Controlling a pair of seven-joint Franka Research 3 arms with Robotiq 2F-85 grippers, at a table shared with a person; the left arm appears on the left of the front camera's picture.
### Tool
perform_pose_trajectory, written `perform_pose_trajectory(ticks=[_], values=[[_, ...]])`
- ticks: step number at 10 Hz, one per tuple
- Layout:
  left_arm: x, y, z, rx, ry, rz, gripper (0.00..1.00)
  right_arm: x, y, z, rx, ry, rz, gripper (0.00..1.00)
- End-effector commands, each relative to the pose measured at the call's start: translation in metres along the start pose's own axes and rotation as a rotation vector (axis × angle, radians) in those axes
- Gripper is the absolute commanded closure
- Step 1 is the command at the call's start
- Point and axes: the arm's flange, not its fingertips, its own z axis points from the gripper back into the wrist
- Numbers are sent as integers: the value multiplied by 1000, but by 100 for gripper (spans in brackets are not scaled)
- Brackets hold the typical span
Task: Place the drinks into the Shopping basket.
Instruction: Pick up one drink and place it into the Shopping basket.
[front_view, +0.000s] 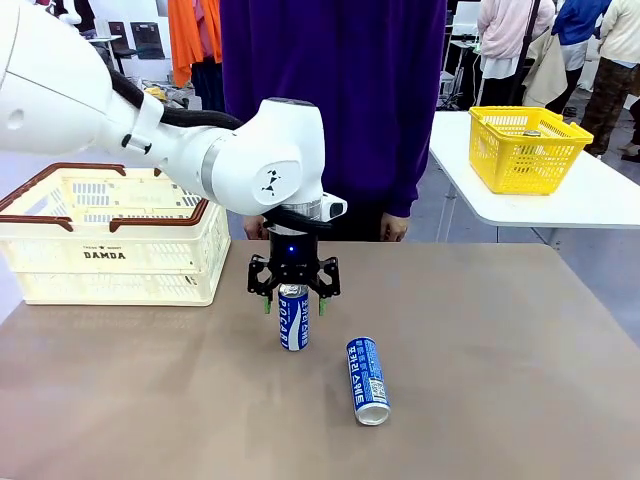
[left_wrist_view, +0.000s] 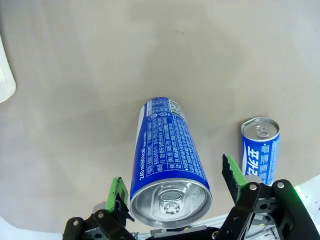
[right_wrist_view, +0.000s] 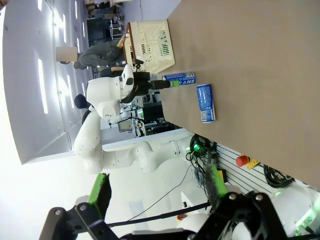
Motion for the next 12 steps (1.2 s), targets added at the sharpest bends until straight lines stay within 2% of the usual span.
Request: perform_pose_trajectory(ticks=[1,2,3,8,10,12], values=[[3,-3,3,48,5,36,25,-3,4,1,-12,11,-17,0],[3,-3,3,46,8,37,83,-3,4,1,-12,11,-17,0],[3,-3,2,44,6,34,100,-3,4,1,-12,11,-17,0],[4,2,12,30,-37,41,100,-3,4,1,-12,11,-17,0],[1,23,58,-13,-118,49,100,-3,4,1,-12,11,-17,0],[2,66,138,-61,-135,-14,100,-3,4,1,-12,11,-17,0]])
